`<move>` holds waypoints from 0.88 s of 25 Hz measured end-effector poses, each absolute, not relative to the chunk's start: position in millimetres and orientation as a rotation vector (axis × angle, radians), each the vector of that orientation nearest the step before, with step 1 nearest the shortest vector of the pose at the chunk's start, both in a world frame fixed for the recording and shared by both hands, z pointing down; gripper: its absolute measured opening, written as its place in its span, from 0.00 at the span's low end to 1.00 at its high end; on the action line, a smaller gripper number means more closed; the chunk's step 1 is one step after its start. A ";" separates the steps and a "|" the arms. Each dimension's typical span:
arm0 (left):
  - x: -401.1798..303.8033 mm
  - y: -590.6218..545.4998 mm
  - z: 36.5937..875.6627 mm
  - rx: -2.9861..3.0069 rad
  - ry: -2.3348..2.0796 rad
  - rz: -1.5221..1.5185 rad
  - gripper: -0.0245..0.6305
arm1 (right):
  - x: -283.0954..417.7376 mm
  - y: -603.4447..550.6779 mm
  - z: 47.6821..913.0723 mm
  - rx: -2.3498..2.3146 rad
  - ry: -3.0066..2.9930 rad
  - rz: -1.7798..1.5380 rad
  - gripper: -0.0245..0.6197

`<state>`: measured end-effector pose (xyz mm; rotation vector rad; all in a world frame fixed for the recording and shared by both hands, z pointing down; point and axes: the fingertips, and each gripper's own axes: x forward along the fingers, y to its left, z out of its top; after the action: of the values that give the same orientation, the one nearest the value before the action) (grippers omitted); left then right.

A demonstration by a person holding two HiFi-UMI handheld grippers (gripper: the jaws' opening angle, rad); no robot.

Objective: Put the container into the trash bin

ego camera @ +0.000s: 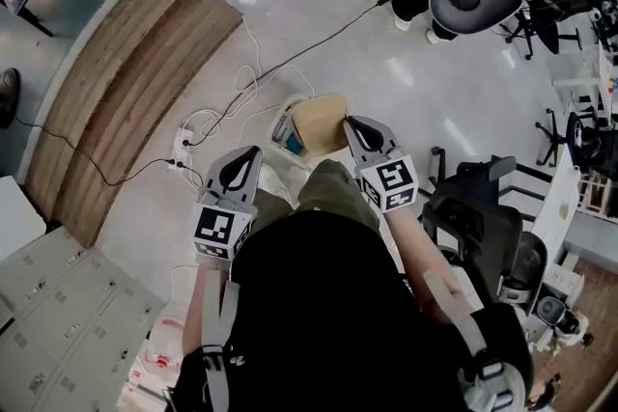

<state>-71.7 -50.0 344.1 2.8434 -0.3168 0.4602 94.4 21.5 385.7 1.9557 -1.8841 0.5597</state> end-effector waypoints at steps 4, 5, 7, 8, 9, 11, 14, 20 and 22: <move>-87.7 -53.6 355.8 2.793 -0.369 0.485 0.05 | 84.6 10.9 406.2 1.891 -1.892 0.589 0.07; -89.9 -52.7 358.1 2.785 -0.380 0.491 0.05 | 83.3 9.2 411.5 1.873 -1.895 0.595 0.07; -92.3 -51.5 363.1 2.772 -0.400 0.504 0.05 | 83.4 5.2 422.1 1.841 -1.899 0.609 0.07; -92.6 -51.6 365.5 2.765 -0.409 0.513 0.05 | 84.4 2.8 427.3 1.827 -1.901 0.618 0.07; -92.6 -51.6 367.6 2.758 -0.420 0.525 0.05 | 86.0 0.6 432.4 1.814 -1.904 0.628 0.07; -91.5 -50.4 370.6 2.739 -0.439 0.550 0.05 | 90.2 -2.6 442.5 1.786 -1.915 0.650 0.07; -89.9 -48.9 376.2 2.719 -0.472 0.569 0.05 | 96.6 -4.2 457.3 1.745 -1.932 0.680 0.07; -85.0 -49.5 388.9 2.664 -0.573 0.576 0.05 | 104.3 -8.0 497.4 1.649 -1.962 0.729 0.07; -80.9 -49.7 393.6 2.641 -0.603 0.585 0.05 | 105.9 -10.4 513.2 1.599 -1.971 0.742 0.07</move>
<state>-80.9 -49.7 393.6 2.6406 -0.6035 0.5849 105.9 -10.4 513.2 1.5987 -1.9713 0.7417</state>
